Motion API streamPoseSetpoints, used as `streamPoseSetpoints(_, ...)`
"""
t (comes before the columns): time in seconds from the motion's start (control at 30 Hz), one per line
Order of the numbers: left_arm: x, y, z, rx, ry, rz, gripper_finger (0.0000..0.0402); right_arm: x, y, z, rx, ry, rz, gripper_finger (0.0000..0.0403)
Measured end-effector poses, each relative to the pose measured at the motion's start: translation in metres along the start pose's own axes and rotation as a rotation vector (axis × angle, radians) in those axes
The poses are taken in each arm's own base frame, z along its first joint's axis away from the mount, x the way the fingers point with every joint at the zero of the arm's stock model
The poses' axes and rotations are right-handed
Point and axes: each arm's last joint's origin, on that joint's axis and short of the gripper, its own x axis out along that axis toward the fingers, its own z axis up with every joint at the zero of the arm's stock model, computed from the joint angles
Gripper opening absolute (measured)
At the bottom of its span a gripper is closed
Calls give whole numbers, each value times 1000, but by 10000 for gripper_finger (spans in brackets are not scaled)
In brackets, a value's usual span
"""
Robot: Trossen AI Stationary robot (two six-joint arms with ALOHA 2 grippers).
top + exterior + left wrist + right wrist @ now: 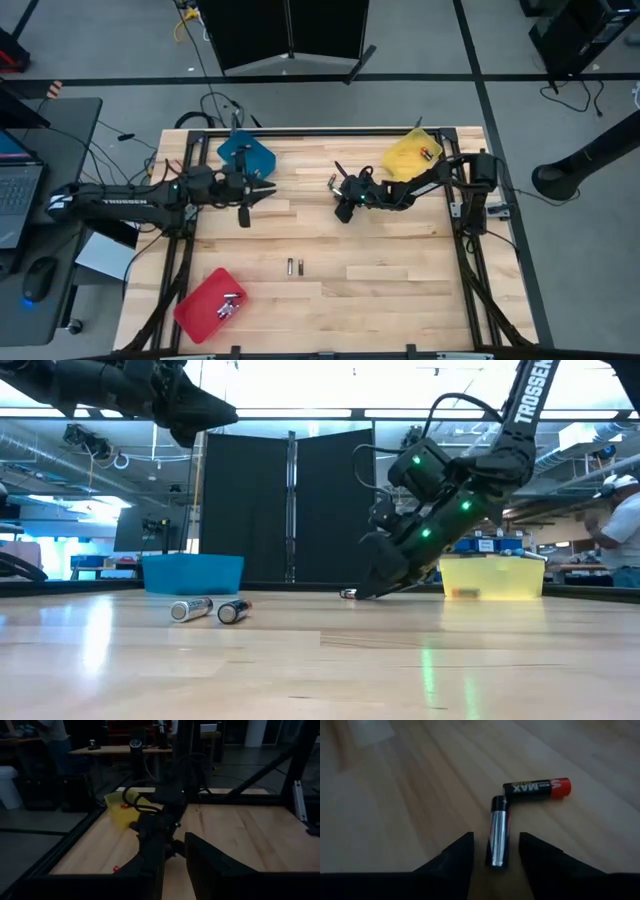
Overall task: Sort batteries
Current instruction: Put the top black silver battery into the red bin
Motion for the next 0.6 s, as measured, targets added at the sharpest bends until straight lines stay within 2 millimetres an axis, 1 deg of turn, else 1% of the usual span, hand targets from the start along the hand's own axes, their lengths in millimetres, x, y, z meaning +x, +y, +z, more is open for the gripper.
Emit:
streamPoseSetpoints(0.07,0,-2,0,-2,0,-12,82,0,0,0,5,-2,-15,141)
streamPoseSetpoints(0.2,0,-9,-1,19,-4,-50,81,-3,1,2,-2,6,1,61)
streamPoseSetpoints(0.3,-1,-15,-7,34,-68,-81,80,-8,4,4,-12,11,33,61)
streamPoseSetpoints(0.4,-5,-21,-19,29,-213,-151,80,-16,16,7,-27,-13,102,61)
streamPoseSetpoints(0.5,-14,-24,-34,19,-373,-202,80,-24,32,14,-34,-109,172,61)
streamPoseSetpoints(0.6,-24,-24,-44,-7,-479,-210,80,-34,51,19,-39,-253,275,61)
